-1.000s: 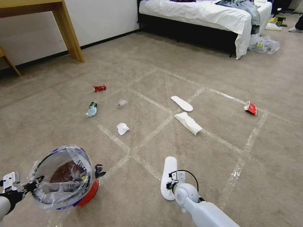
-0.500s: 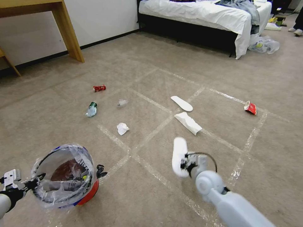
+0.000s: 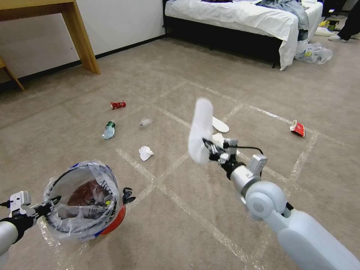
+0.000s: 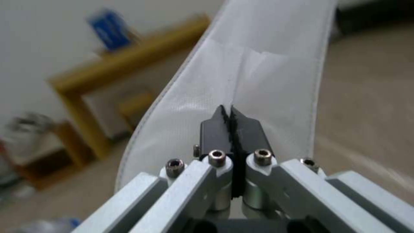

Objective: Pick up the trash bin and place the garbage on the floor into it.

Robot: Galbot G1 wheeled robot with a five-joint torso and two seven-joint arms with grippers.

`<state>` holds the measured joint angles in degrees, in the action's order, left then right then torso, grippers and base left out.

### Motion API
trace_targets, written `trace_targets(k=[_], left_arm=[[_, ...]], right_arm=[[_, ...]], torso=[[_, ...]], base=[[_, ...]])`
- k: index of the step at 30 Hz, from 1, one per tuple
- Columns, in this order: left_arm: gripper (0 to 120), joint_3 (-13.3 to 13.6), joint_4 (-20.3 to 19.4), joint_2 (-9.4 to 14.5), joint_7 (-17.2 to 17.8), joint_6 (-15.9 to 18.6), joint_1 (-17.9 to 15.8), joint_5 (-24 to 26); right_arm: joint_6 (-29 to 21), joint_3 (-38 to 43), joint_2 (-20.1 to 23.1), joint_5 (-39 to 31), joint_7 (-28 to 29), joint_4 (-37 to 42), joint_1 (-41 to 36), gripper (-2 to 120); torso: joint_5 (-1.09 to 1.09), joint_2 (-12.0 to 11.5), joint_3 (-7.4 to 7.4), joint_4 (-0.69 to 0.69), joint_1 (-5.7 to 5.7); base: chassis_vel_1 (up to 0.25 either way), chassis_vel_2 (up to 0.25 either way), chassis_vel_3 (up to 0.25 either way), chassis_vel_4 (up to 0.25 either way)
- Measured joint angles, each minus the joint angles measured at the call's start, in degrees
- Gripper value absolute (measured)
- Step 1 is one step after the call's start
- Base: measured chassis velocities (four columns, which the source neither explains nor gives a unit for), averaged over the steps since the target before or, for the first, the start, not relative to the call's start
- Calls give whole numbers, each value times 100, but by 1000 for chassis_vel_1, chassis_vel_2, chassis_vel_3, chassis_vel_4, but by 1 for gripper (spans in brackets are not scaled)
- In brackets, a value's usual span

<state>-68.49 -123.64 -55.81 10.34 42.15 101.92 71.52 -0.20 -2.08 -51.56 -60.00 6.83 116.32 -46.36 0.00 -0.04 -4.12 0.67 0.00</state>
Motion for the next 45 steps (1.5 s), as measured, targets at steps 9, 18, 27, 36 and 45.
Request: trace_targets(k=[9, 18, 27, 36, 45], left_arm=[[1, 37, -156, 124, 130, -2, 77, 164], [1, 89, -200, 211, 224, -2, 50, 264], [1, 191, -210, 266, 315, -2, -28, 328], [1, 187, -192, 319, 327, -2, -70, 382], [1, 212, -156, 323, 327, -2, -148, 390]], right_arm=[[752, -1094, -107, -721, -789, -39, 1467, 0], [948, -1744, -183, -639, -1211, -41, 1940, 0], [1084, -2980, -297, -294, -1541, -201, 2691, 0], [1085, -3841, -583, -270, -1457, -410, 3337, 0], [1096, -4459, -799, -175, -1432, -730, 3609, 0]], torso=[[-2, 0, 0, -1, 0], [-1, 0, 0, 0, 0], [-1, 0, 0, -1, 0], [-1, 0, 0, 0, 0], [-1, 0, 0, -1, 0]], base=[[0, 0, 0, 0], [0, 0, 0, 0], [0, 0, 0, 0], [0, 0, 0, 0], [0, 0, 0, 0]])
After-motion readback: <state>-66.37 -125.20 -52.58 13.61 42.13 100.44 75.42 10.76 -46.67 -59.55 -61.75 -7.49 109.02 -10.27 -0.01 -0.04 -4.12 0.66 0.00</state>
